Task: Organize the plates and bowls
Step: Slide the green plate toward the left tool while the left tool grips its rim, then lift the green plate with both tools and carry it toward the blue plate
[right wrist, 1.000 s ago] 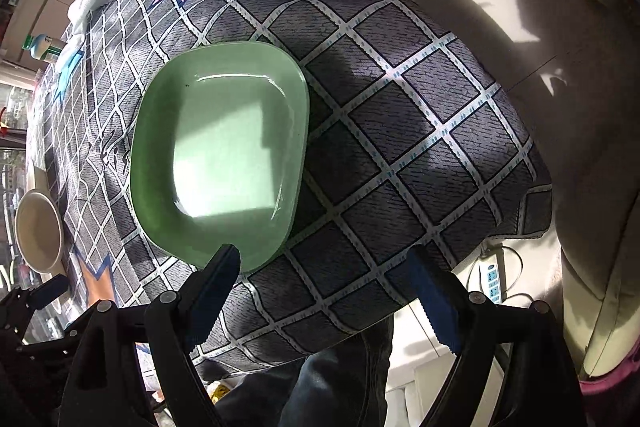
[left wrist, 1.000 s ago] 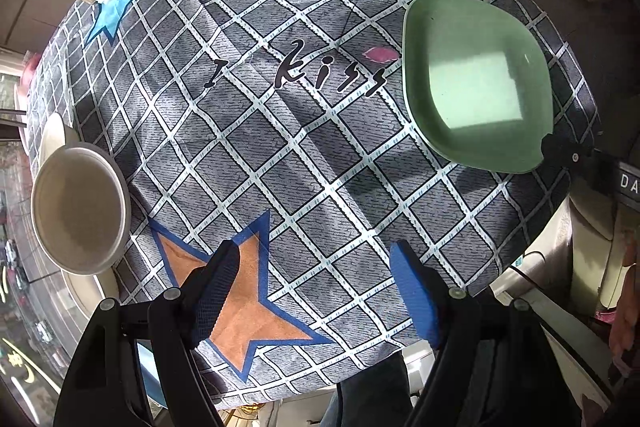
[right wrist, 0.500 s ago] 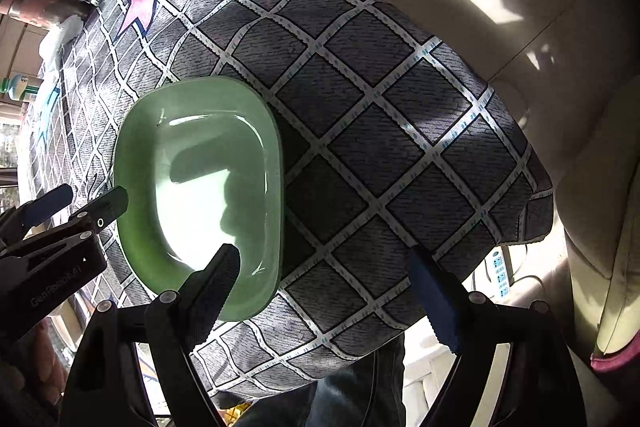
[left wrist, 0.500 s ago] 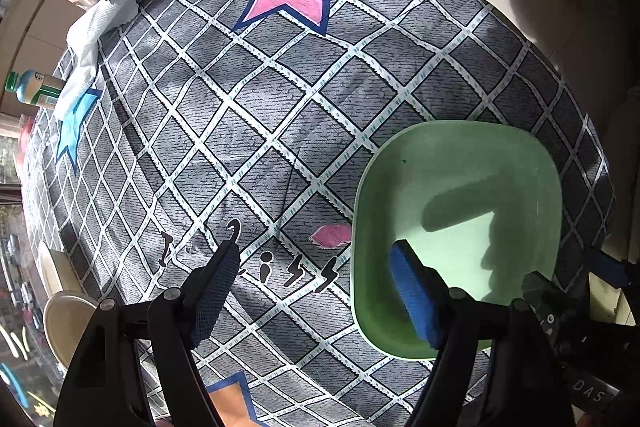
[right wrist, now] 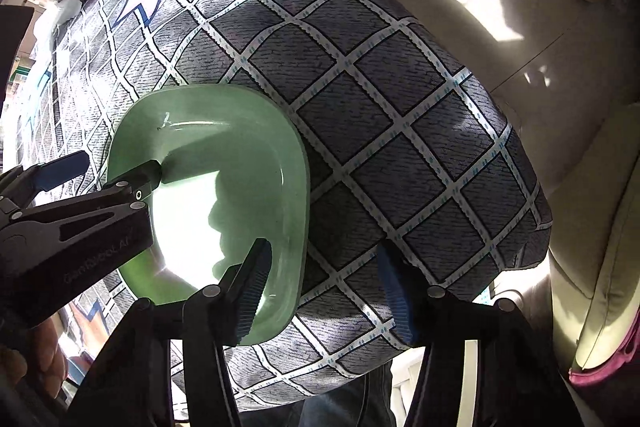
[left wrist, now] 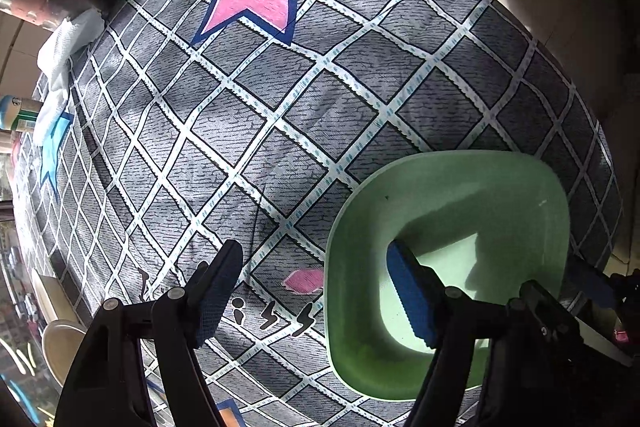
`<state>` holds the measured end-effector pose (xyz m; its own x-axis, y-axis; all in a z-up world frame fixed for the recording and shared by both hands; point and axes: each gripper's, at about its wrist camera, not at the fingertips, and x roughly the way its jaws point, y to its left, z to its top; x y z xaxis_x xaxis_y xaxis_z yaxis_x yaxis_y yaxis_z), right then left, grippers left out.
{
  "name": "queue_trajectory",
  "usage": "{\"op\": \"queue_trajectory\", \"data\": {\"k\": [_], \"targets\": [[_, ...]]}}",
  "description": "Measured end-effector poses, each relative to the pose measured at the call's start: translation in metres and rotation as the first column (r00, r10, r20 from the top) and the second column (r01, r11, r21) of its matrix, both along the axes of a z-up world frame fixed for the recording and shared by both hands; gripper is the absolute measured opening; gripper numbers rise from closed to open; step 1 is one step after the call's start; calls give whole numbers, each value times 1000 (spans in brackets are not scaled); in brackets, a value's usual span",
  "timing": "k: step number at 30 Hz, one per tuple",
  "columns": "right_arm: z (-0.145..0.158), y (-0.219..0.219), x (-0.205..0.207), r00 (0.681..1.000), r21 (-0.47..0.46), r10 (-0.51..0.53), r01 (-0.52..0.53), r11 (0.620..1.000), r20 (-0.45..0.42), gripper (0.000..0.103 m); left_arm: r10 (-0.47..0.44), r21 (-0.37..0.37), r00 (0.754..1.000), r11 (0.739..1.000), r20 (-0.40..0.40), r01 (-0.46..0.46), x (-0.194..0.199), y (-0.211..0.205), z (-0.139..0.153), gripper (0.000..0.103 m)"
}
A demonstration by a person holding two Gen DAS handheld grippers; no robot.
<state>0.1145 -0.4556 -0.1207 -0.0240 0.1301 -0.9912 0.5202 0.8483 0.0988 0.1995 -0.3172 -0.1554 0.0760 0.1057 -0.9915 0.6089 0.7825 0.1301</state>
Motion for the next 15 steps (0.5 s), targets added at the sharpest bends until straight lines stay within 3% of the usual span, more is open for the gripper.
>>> {"op": "queue_trajectory", "data": {"k": [4,6,9,15], "targets": [[1,2,5,1000,27,20,-20,999,-3,37,-27,-23,999,999,-28,26,-4,-10,3,45],[1,7,5,999,43,35,-35,998,-1,29,-52,-25,998,998,-24,51,-8,-16,2,34],[0,20,4,999,96,50,-51,994,10,29,-76,-11,997,997,-10,76,-13,-19,3,33],[2,36,-5,998,109,62,-62,992,5,29,-80,11,997,997,-10,80,-28,-8,-1,25]]}}
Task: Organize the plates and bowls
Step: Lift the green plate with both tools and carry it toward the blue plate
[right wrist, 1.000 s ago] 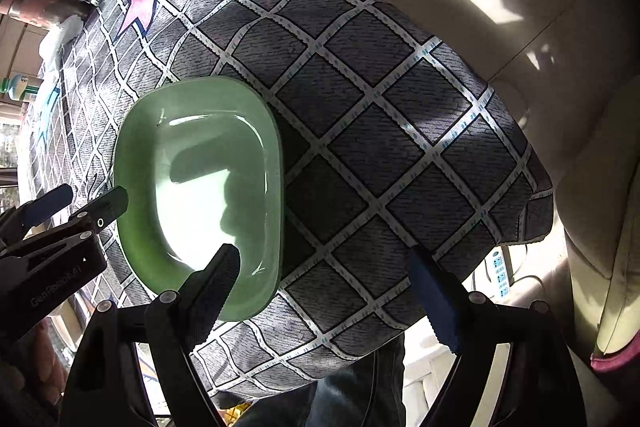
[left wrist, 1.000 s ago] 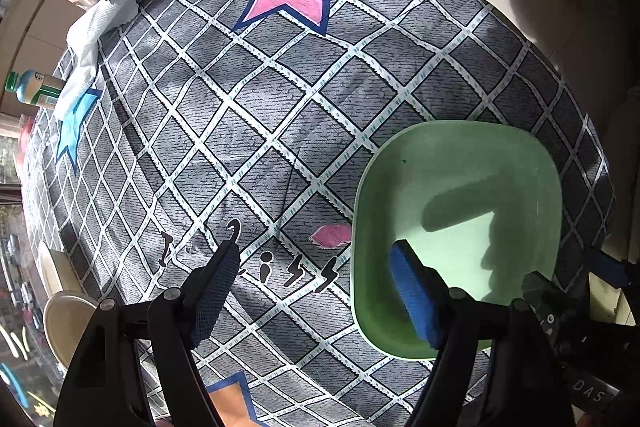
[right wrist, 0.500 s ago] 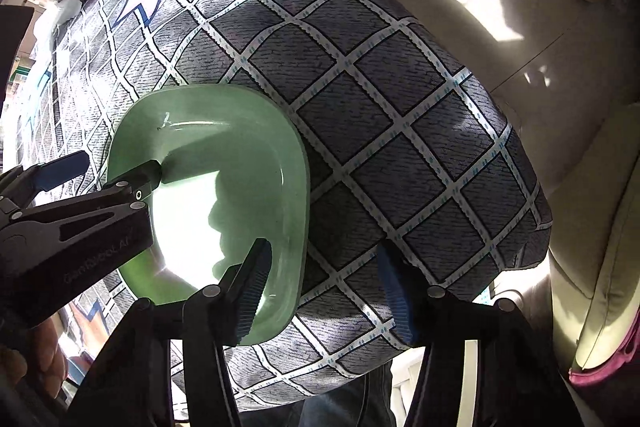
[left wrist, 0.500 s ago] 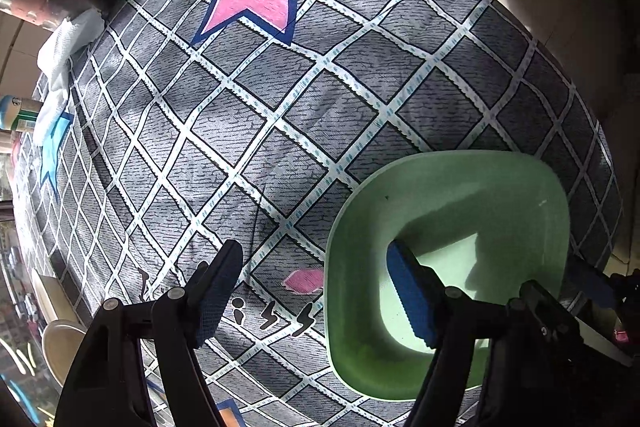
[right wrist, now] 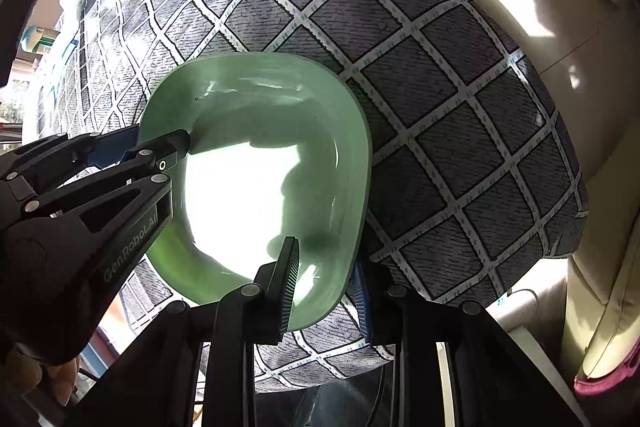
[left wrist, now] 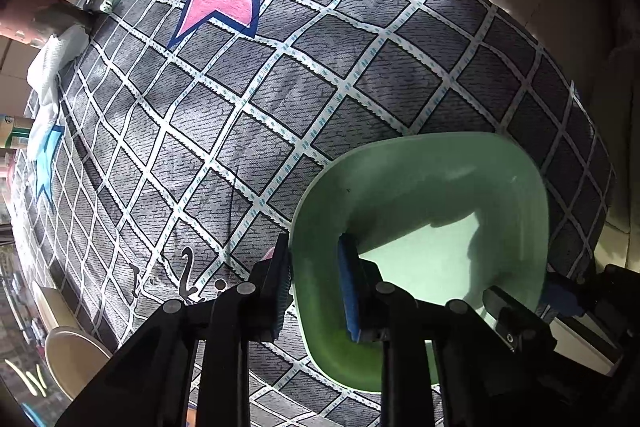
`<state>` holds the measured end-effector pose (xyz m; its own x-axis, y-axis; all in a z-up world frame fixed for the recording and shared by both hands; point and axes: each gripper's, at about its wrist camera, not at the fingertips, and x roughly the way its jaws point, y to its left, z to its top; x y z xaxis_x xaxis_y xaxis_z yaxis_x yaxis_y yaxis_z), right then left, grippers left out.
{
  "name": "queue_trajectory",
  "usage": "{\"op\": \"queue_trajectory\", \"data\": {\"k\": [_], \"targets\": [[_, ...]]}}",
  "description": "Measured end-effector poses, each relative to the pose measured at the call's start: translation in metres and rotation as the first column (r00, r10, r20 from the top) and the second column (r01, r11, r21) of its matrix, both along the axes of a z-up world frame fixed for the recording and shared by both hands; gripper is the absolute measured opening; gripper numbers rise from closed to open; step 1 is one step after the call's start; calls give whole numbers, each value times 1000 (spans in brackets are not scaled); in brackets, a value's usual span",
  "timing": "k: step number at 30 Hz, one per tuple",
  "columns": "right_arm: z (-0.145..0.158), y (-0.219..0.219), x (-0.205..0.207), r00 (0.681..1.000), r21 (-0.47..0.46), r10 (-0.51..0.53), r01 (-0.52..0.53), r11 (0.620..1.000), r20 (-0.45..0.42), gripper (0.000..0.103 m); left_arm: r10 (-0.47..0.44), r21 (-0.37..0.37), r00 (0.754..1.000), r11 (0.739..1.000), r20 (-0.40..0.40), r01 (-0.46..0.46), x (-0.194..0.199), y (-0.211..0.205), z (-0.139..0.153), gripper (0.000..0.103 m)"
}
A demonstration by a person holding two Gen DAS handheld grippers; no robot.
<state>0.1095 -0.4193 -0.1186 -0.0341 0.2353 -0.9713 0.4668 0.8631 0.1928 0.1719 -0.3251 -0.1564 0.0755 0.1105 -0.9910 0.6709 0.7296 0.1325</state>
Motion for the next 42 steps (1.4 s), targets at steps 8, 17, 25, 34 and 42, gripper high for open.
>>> {"op": "queue_trajectory", "data": {"k": [8,17,25,34,42], "targets": [[1,18,-13,1000,42,21,-21,999,-14,29,70,15,998,997,-12,-69,-39,52,-3,25],[0,82,-36,983,54,179,-177,983,-40,29,154,71,988,986,-5,-153,-76,118,-1,24],[1,142,-52,947,83,317,-313,946,-40,29,240,113,971,965,-21,-236,-104,185,-5,24],[3,210,-71,916,102,398,-392,914,-54,29,321,126,946,942,-52,-312,-142,249,-12,24],[-1,222,-78,909,82,408,-402,912,-83,29,336,105,941,938,-50,-329,-146,249,-12,24]]}}
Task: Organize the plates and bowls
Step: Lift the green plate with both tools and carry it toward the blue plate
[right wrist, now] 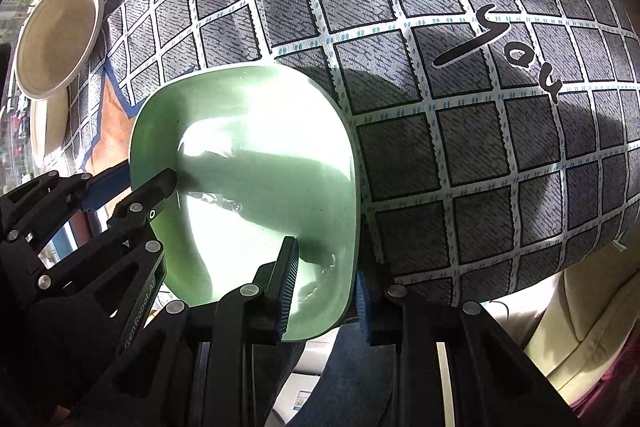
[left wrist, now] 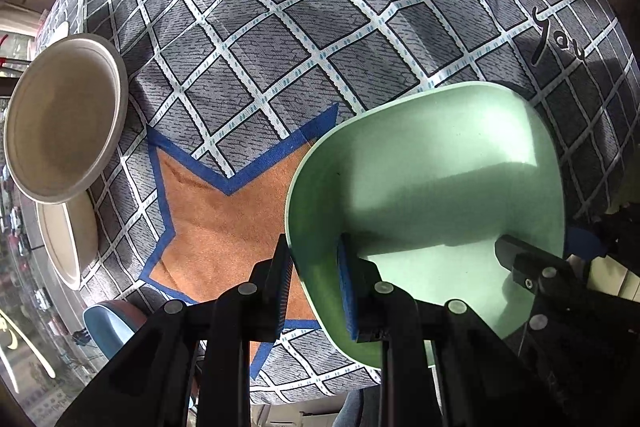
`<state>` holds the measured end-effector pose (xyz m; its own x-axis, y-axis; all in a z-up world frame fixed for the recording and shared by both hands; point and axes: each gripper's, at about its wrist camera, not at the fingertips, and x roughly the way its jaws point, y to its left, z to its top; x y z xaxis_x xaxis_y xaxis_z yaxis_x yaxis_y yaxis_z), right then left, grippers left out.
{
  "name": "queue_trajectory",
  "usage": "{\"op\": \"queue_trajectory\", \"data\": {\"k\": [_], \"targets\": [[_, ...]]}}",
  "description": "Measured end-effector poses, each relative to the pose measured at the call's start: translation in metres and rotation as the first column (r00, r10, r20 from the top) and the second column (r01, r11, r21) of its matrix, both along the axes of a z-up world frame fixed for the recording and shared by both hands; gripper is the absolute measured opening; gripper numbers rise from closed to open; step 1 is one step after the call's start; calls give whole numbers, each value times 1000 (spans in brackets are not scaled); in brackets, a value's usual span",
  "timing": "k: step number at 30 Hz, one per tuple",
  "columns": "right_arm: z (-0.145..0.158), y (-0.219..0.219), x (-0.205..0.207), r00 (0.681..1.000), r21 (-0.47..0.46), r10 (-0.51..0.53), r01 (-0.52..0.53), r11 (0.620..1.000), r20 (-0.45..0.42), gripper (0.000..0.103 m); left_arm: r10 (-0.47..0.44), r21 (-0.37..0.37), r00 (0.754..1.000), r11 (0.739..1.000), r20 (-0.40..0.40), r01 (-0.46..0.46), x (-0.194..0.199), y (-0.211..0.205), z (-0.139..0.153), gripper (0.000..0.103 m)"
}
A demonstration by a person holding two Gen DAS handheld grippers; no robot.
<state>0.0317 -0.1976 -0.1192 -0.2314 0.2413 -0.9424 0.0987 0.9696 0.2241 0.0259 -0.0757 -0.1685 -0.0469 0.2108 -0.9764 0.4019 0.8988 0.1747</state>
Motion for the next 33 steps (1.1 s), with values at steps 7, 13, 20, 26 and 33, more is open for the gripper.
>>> {"op": "queue_trajectory", "data": {"k": [7,13,20,26,33], "targets": [[6,-4,7,1000,-14,9,-9,1000,-5,29,-16,-2,1000,1000,15,16,10,4,-4,24],[-1,0,6,1000,-21,14,-14,1000,-10,29,-18,-12,1000,1000,20,18,8,-7,-4,24],[-2,1,7,999,-31,35,-35,999,-11,29,-19,-19,999,1000,26,20,5,-1,-2,24],[1,2,6,999,-37,53,-53,998,2,29,-20,-15,999,1000,31,21,4,2,-2,24],[-1,3,6,997,-37,82,-82,996,7,29,-15,-2,999,1000,39,15,4,-2,-1,24]]}}
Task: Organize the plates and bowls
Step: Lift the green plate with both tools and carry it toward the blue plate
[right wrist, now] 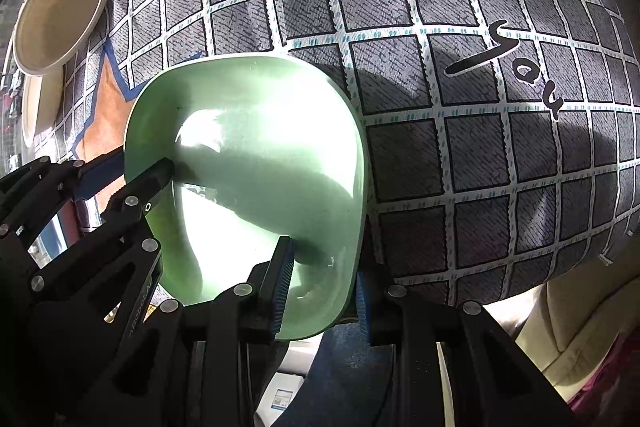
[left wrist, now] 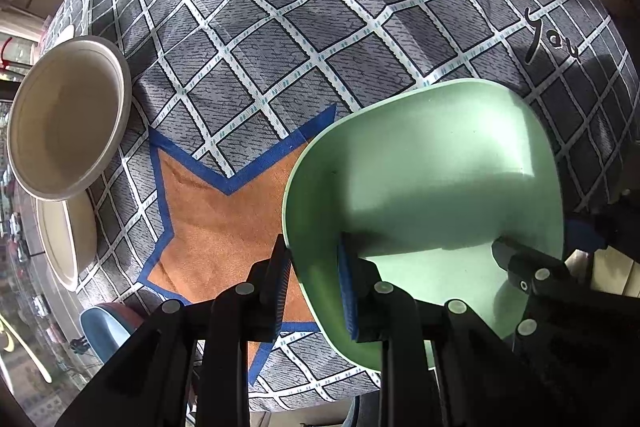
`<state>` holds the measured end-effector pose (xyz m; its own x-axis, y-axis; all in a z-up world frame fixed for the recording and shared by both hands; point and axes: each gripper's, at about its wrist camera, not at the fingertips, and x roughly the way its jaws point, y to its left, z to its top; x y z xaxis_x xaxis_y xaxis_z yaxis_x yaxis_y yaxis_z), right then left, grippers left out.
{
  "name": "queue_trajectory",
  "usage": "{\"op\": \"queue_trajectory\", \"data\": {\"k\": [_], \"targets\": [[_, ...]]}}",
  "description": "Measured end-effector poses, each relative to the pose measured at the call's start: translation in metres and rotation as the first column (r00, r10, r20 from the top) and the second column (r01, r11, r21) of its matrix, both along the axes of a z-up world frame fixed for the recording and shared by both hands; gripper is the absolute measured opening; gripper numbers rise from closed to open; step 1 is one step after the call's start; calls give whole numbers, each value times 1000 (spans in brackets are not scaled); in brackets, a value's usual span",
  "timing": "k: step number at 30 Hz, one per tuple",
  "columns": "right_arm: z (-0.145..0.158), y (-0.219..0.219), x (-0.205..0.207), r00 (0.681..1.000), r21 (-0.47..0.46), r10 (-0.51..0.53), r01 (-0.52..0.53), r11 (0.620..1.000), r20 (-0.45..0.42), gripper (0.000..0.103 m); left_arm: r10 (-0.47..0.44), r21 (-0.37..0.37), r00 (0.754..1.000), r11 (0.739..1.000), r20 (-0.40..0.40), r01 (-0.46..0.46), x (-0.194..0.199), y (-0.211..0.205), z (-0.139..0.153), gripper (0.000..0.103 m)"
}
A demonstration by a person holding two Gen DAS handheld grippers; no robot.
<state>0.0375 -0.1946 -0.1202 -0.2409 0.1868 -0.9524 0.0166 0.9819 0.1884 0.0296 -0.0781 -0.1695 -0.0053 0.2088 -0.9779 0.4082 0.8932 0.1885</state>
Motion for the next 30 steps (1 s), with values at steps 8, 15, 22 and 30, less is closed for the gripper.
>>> {"op": "queue_trajectory", "data": {"k": [8,15,22,30], "targets": [[-3,0,4,999,-1,17,-17,1000,-51,30,31,-10,999,999,8,-31,1,1,1,24],[-6,2,8,997,-6,36,-37,999,-63,30,43,-25,999,999,17,-43,-1,3,1,24],[-8,15,9,995,2,57,-57,998,-83,30,76,-43,997,996,-9,-76,-1,17,4,24],[2,54,8,991,51,113,-109,993,-78,30,176,-53,984,983,37,-174,4,60,23,24]]}}
